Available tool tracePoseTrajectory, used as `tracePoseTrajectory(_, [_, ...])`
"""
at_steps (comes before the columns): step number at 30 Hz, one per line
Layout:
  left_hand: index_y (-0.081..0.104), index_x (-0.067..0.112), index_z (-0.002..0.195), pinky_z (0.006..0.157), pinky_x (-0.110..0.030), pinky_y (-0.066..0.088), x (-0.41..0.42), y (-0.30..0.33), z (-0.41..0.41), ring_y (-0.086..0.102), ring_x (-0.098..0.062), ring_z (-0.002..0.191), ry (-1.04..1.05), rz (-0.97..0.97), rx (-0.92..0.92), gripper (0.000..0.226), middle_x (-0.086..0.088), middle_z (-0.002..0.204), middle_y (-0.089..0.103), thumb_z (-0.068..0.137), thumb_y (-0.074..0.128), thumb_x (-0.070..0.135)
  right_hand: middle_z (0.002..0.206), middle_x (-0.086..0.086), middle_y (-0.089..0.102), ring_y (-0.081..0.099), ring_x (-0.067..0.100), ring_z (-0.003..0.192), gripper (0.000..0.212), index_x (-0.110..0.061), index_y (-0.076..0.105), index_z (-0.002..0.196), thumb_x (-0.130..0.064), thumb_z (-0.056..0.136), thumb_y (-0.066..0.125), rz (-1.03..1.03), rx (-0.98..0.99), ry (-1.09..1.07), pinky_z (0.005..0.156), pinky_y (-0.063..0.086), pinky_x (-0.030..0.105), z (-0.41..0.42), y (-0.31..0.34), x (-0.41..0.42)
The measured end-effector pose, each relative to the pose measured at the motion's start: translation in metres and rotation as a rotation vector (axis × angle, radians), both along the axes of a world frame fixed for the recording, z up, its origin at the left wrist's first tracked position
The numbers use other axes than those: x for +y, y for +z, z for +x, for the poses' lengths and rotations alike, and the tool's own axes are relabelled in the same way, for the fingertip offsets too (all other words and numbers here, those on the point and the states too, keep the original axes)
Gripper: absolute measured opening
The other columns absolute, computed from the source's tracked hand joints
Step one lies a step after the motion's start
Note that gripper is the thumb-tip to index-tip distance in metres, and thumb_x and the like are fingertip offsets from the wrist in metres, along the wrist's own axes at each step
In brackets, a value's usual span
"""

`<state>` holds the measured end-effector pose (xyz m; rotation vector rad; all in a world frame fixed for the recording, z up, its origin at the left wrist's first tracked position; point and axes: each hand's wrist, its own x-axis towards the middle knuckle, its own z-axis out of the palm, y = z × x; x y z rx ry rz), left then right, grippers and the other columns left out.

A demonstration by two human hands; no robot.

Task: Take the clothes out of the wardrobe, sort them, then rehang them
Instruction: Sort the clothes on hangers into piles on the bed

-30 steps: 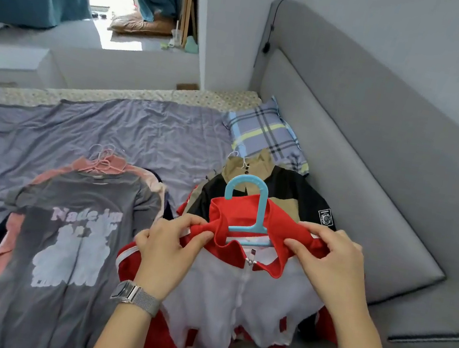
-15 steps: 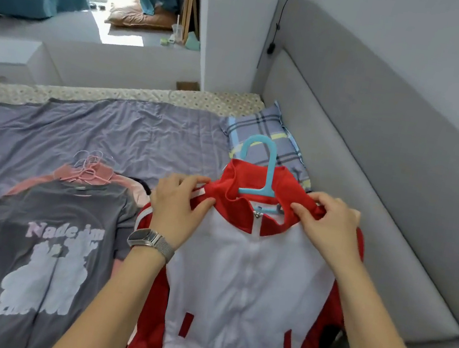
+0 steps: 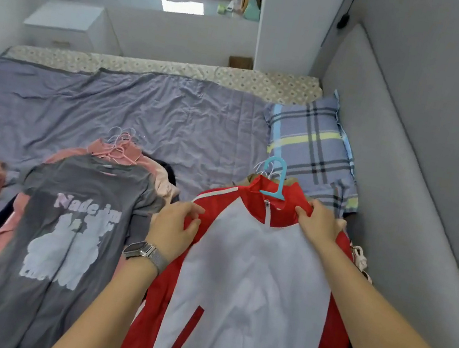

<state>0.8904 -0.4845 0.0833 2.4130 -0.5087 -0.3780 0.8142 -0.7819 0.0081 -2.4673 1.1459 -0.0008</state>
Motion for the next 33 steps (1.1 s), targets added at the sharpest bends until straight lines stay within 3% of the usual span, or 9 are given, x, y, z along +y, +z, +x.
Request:
tracePoseTrajectory(4, [0.065, 0.026, 0.101, 0.088, -0.037, 0.048, -0.012, -0.011, 0.011, 0.057, -0.011, 0.089, -0.008, 0.017, 0.032, 0.021, 0.011, 0.09, 0.062, 0.08, 0.061, 0.023, 0.127, 0.006, 0.058, 0.051, 0.027, 0.119, 0.035, -0.018, 0.054, 0.123, -0.03, 0.09, 0.058, 0.049, 0.061, 0.034, 0.096, 0.028, 0.042, 0.015, -0.031, -0.023])
tracePoseTrajectory(9, [0.064, 0.021, 0.103, 0.077, -0.014, 0.041, -0.006, -0.014, 0.022, 0.053, -0.008, 0.082, 0.016, 0.029, 0.046, 0.023, 0.006, 0.093, 0.057, 0.082, 0.065, 0.012, 0.133, 0.01, 0.05, 0.046, 0.031, 0.123, 0.044, -0.015, 0.046, 0.13, -0.017, 0.088, 0.06, 0.006, 0.167, 0.076, 0.1, 0.03, 0.048, 0.022, -0.052, -0.032])
tracePoseTrajectory(13, [0.064, 0.023, 0.104, 0.078, -0.015, 0.042, 0.02, -0.016, 0.03, 0.054, -0.003, 0.08, 0.065, 0.017, 0.075, 0.024, 0.009, 0.092, 0.056, 0.082, 0.064, 0.013, 0.134, 0.016, 0.045, 0.042, 0.033, 0.124, 0.053, -0.011, 0.043, 0.133, -0.016, 0.083, 0.062, -0.104, 0.314, -0.024, 0.104, 0.029, 0.049, 0.038, -0.046, -0.013])
tracePoseTrajectory(15, [0.063, 0.023, 0.104, 0.081, -0.019, 0.045, 0.037, -0.017, 0.036, 0.055, -0.005, 0.084, 0.086, 0.015, 0.078, 0.023, 0.009, 0.094, 0.057, 0.083, 0.064, 0.014, 0.135, 0.017, 0.043, 0.037, 0.035, 0.126, 0.061, -0.011, 0.041, 0.134, -0.016, 0.08, 0.066, -0.137, 0.246, -0.011, 0.105, 0.026, 0.05, 0.054, -0.037, 0.01])
tracePoseTrajectory(19, [0.064, 0.021, 0.104, 0.077, -0.017, 0.04, 0.085, -0.024, 0.057, 0.053, -0.005, 0.081, 0.145, 0.013, 0.084, 0.022, 0.007, 0.092, 0.057, 0.083, 0.064, 0.014, 0.133, 0.013, 0.045, 0.038, 0.034, 0.124, 0.062, -0.013, 0.046, 0.132, -0.006, 0.072, 0.06, -0.176, 0.032, 0.242, 0.098, 0.028, 0.049, 0.096, -0.015, 0.083])
tracePoseTrajectory(23, [0.061, 0.027, 0.097, 0.08, -0.025, 0.045, 0.147, -0.037, 0.097, 0.056, -0.01, 0.081, 0.153, 0.014, 0.112, 0.019, 0.005, 0.089, 0.057, 0.083, 0.061, 0.015, 0.138, 0.01, 0.045, 0.038, 0.031, 0.129, 0.062, -0.014, 0.041, 0.138, -0.011, 0.078, 0.056, 0.025, 0.038, 0.459, 0.107, 0.027, 0.042, 0.144, -0.007, 0.171])
tracePoseTrajectory(26, [0.061, 0.016, 0.107, 0.081, -0.028, 0.049, 0.196, -0.05, 0.142, 0.059, -0.013, 0.081, 0.148, 0.027, 0.152, 0.023, 0.003, 0.09, 0.058, 0.085, 0.061, 0.013, 0.132, 0.013, 0.052, 0.044, 0.029, 0.126, 0.05, -0.007, 0.049, 0.132, -0.007, 0.082, 0.054, 0.248, 0.042, 0.561, 0.105, 0.032, 0.031, 0.181, -0.017, 0.225])
tracePoseTrajectory(30, [0.057, 0.011, 0.114, 0.076, -0.025, 0.049, 0.258, -0.073, 0.205, 0.057, -0.014, 0.075, 0.128, 0.016, 0.235, 0.028, 0.004, 0.086, 0.058, 0.087, 0.059, 0.014, 0.126, 0.008, 0.061, 0.055, 0.023, 0.117, 0.033, -0.009, 0.062, 0.12, -0.011, 0.089, 0.052, 0.395, 0.211, 0.476, 0.089, 0.038, 0.022, 0.229, -0.038, 0.293])
tracePoseTrajectory(33, [0.056, 0.015, 0.114, 0.06, -0.009, 0.044, 0.295, -0.094, 0.248, 0.056, -0.004, 0.071, 0.117, 0.007, 0.244, 0.026, 0.013, 0.08, 0.055, 0.089, 0.057, 0.018, 0.127, 0.008, 0.061, 0.054, 0.023, 0.119, 0.032, -0.011, 0.062, 0.12, -0.016, 0.091, 0.05, 0.405, 0.398, 0.496, 0.089, 0.039, 0.023, 0.262, -0.075, 0.33])
